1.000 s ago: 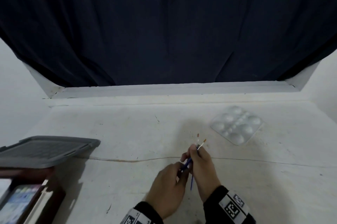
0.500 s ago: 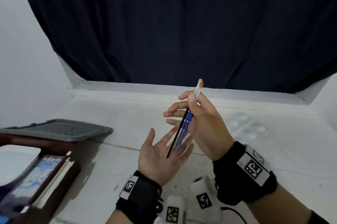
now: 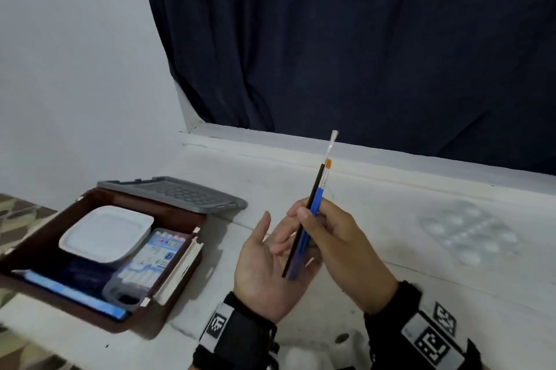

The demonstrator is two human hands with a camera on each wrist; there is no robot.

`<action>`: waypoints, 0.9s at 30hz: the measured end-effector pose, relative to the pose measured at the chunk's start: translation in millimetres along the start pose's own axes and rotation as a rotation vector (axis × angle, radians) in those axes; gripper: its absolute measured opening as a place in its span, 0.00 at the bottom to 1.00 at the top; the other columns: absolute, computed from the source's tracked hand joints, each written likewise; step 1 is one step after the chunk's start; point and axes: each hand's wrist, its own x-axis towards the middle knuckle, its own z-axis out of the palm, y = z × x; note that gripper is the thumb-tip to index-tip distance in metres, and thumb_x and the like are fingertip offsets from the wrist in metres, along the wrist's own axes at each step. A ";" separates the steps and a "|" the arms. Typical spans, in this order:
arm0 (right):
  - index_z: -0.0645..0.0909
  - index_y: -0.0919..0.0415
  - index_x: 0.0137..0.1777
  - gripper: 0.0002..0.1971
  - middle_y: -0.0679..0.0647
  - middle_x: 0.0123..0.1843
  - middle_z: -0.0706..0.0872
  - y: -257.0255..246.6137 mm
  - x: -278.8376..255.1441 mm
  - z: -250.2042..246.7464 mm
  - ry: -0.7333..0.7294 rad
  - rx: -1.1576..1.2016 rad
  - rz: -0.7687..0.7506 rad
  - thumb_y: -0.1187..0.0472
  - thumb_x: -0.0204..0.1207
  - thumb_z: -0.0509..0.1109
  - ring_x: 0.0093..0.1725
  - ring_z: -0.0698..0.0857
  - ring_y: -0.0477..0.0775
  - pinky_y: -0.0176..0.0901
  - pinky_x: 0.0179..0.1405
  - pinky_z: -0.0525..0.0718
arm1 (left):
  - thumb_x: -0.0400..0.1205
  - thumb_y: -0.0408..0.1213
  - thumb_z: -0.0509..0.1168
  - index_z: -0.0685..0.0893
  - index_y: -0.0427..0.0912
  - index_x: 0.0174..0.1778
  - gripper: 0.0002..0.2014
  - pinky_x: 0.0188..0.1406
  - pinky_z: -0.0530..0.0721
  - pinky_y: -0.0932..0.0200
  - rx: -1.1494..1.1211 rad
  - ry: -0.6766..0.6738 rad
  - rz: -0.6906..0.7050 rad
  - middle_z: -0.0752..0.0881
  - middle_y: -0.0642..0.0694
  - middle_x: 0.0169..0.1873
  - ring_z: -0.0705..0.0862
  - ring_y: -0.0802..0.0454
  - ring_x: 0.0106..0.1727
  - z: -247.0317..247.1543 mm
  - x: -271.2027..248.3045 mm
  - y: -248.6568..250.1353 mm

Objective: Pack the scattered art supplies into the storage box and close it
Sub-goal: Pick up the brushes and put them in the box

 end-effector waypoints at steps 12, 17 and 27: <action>0.78 0.62 0.52 0.13 0.61 0.39 0.88 -15.3 40.8 146.4 0.083 -0.014 0.006 0.53 0.85 0.58 0.39 0.91 0.63 0.48 0.37 0.90 | 0.85 0.54 0.52 0.85 0.45 0.68 0.25 0.69 0.77 0.40 0.560 -0.057 0.315 0.88 0.41 0.65 0.86 0.44 0.67 -51.8 -89.9 165.9; 0.74 0.65 0.55 0.12 0.64 0.39 0.87 -7.5 60.8 197.8 0.071 -0.118 0.076 0.54 0.86 0.58 0.38 0.91 0.66 0.60 0.38 0.91 | 0.83 0.51 0.62 0.83 0.46 0.68 0.21 0.62 0.79 0.42 0.751 -0.078 0.355 0.89 0.43 0.63 0.88 0.44 0.63 -82.3 -113.5 238.6; 0.73 0.55 0.46 0.10 0.52 0.36 0.91 -6.2 117.4 260.7 -0.269 -0.808 0.137 0.52 0.88 0.57 0.33 0.89 0.49 0.48 0.39 0.85 | 0.88 0.38 0.62 0.83 0.50 0.69 0.14 0.54 0.80 0.49 1.104 -0.013 0.722 0.88 0.49 0.63 0.85 0.47 0.64 -136.9 -131.9 339.6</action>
